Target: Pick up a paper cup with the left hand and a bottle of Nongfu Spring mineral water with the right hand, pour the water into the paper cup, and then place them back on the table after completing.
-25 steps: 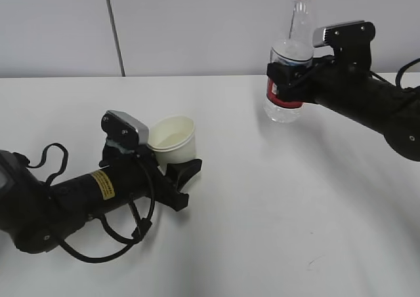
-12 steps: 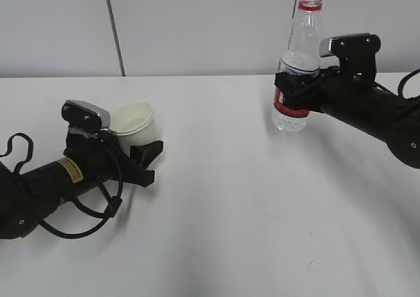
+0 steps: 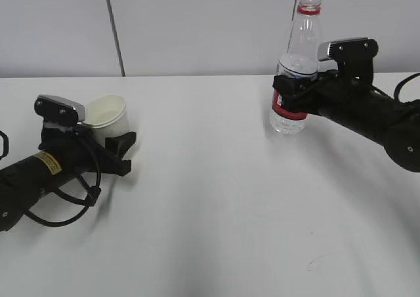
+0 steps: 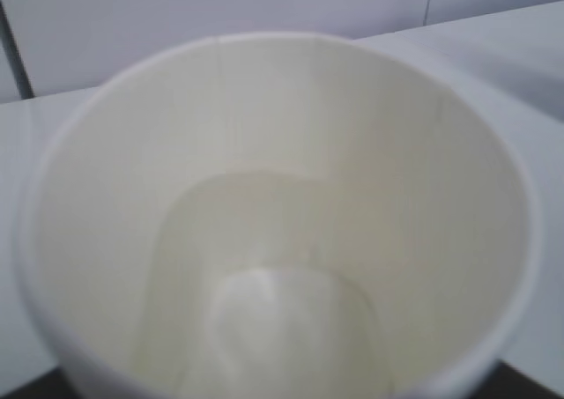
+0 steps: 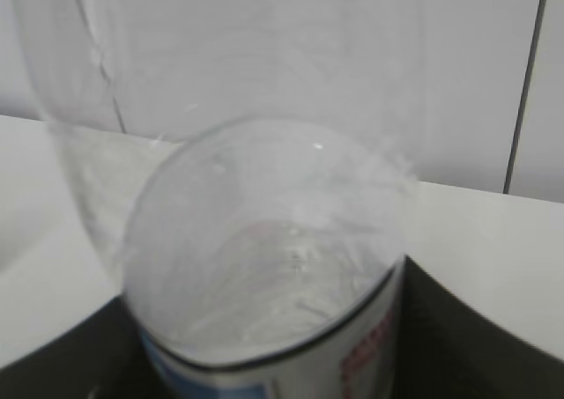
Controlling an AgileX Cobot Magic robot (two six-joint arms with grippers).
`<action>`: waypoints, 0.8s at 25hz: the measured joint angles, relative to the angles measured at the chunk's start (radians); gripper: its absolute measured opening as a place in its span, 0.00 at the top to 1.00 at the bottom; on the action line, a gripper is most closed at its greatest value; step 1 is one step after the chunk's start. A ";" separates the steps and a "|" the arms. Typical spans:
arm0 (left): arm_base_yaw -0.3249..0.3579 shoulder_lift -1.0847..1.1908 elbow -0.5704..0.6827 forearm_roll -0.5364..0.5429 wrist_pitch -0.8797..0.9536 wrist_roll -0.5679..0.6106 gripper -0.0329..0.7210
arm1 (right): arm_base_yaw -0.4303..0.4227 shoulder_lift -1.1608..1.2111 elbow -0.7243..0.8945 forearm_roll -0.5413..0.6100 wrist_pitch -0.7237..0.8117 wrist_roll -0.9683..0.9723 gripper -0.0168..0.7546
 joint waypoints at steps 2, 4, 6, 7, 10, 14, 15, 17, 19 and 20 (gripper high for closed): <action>0.010 0.003 0.000 -0.017 0.000 0.015 0.45 | 0.000 0.000 0.000 0.000 -0.004 0.000 0.42; 0.019 0.018 0.000 -0.041 0.000 0.021 0.45 | 0.000 0.000 0.000 0.000 -0.004 0.000 0.42; 0.022 0.034 0.000 -0.066 0.000 0.021 0.45 | 0.000 0.000 0.000 0.000 -0.004 0.000 0.42; 0.025 0.041 -0.002 -0.075 0.003 0.021 0.45 | 0.000 0.000 0.000 0.000 -0.004 0.000 0.42; 0.024 0.054 -0.029 -0.083 0.032 0.021 0.45 | 0.000 0.000 0.000 0.000 -0.004 0.000 0.42; 0.024 0.074 -0.060 -0.084 0.049 0.022 0.45 | 0.000 0.000 0.000 0.000 -0.004 0.000 0.42; 0.024 0.082 -0.065 -0.084 0.046 0.023 0.45 | 0.000 0.000 0.000 0.000 -0.004 0.000 0.42; 0.024 0.093 -0.076 -0.084 0.036 0.024 0.45 | 0.000 0.000 0.000 0.000 -0.005 0.000 0.42; 0.024 0.104 -0.081 -0.084 0.022 0.026 0.45 | 0.000 0.000 0.000 0.000 -0.005 0.000 0.42; 0.024 0.104 -0.081 -0.084 0.021 0.027 0.45 | 0.000 0.000 0.000 0.000 -0.006 0.000 0.42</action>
